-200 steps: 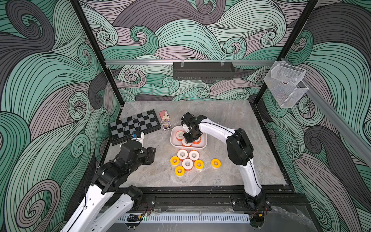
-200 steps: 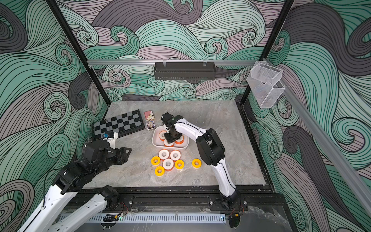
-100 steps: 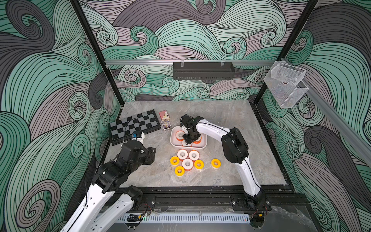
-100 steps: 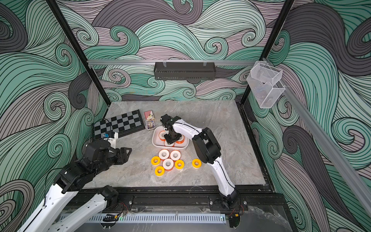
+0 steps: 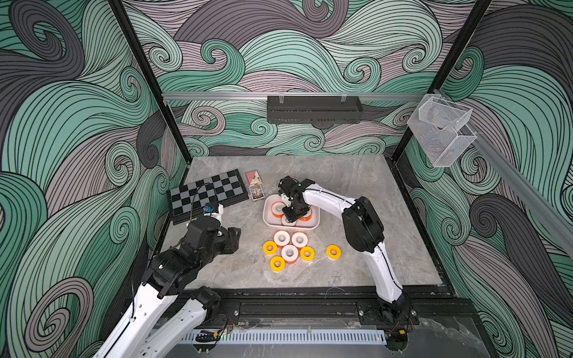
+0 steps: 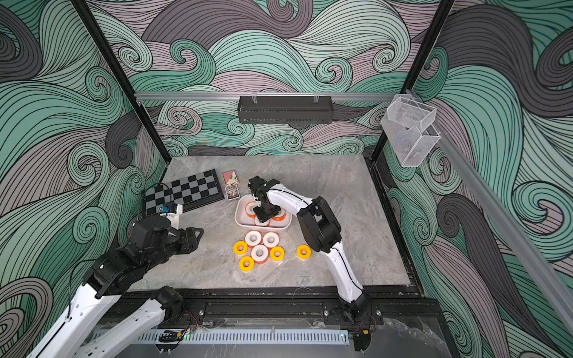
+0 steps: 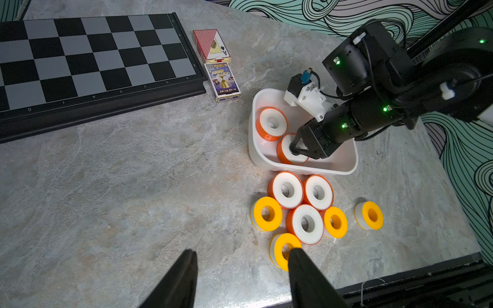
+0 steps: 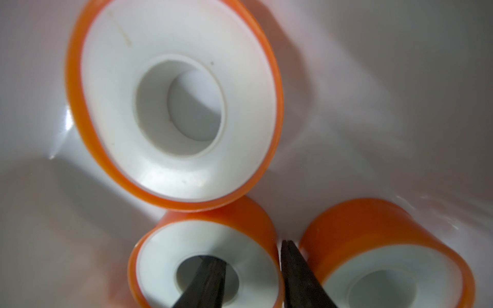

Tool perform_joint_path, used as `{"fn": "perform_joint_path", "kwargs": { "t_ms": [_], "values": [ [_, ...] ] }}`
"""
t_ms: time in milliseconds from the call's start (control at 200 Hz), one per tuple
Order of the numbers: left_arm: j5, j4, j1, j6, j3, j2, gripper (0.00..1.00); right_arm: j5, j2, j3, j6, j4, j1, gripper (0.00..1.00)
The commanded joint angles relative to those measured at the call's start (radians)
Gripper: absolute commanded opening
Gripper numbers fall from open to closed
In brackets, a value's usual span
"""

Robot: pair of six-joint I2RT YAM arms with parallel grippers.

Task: Put the sealing tape into the storage box
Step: Place the sealing tape in the storage box, then pick up the sealing tape at the center of the board.

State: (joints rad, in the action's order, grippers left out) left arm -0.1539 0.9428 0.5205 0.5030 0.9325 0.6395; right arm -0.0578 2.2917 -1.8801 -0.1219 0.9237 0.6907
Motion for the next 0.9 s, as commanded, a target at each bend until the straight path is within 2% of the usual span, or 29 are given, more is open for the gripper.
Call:
{"fn": "perform_joint_path", "kwargs": {
  "t_ms": [0,235,355,425,600,775,896],
  "values": [
    [-0.018,0.007,0.003,-0.006,-0.003,-0.002,0.58,0.0,-0.073,0.009,-0.007,0.008,0.0,0.39],
    [-0.016,0.007,0.005,-0.003,-0.001,0.011,0.58,-0.004,-0.158,0.032,-0.017,0.007,0.01,0.41],
    [-0.011,0.007,0.008,-0.001,0.0,0.022,0.58,-0.023,-0.247,0.082,-0.026,0.007,0.012,0.41],
    [0.004,0.003,0.01,0.008,-0.001,0.042,0.58,-0.075,-0.323,0.138,-0.028,-0.011,0.022,0.41],
    [0.186,-0.126,0.013,0.112,-0.072,0.14,0.57,-0.1,-0.588,0.448,-0.074,-0.164,0.028,0.42],
    [0.209,-0.225,0.018,0.133,-0.13,0.304,0.56,-0.127,-0.842,0.791,-0.109,-0.288,0.028,0.43],
    [0.222,-0.319,0.023,0.14,-0.183,0.365,0.56,-0.117,-1.002,0.996,-0.129,-0.383,0.028,0.44]
  ]
}}
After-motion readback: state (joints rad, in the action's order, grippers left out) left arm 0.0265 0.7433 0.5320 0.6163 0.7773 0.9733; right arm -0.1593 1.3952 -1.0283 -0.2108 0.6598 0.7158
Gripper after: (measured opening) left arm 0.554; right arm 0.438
